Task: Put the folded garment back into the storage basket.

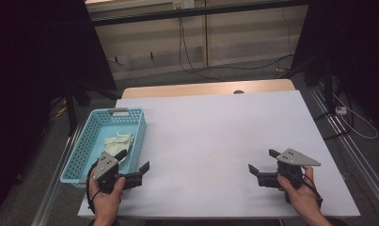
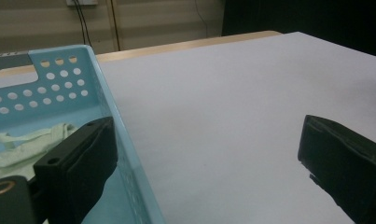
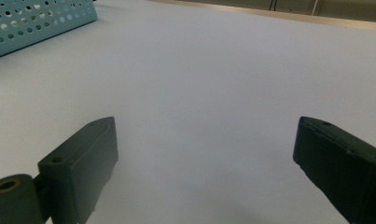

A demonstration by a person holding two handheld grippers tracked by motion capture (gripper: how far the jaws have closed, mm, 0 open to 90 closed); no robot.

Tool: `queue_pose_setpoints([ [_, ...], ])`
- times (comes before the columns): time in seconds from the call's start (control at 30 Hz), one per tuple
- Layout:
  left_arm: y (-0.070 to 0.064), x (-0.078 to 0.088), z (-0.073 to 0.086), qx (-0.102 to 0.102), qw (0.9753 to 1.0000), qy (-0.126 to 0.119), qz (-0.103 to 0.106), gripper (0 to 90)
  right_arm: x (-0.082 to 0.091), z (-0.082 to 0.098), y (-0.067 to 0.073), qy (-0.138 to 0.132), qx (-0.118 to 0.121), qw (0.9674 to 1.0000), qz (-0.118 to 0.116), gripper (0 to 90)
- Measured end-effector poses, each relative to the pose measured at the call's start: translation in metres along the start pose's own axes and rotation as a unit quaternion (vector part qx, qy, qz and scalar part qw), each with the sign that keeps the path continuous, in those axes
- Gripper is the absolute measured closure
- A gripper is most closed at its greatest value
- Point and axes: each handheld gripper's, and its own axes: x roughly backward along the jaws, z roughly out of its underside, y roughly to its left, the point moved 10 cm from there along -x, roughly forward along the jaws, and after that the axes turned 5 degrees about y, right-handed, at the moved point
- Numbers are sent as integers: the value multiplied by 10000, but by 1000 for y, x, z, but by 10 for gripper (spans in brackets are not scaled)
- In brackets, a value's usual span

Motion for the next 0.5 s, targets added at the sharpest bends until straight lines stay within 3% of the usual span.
queue_pose_setpoints([
  [0.23,0,0,0,19,10000,-5,14,51,4,-6,-4,-227,-45,9997,49,57],
  [0.5,2,0,-1,134,9999,-58,-3,45,3,-8,-6,-258,-72,9996,74,57],
])
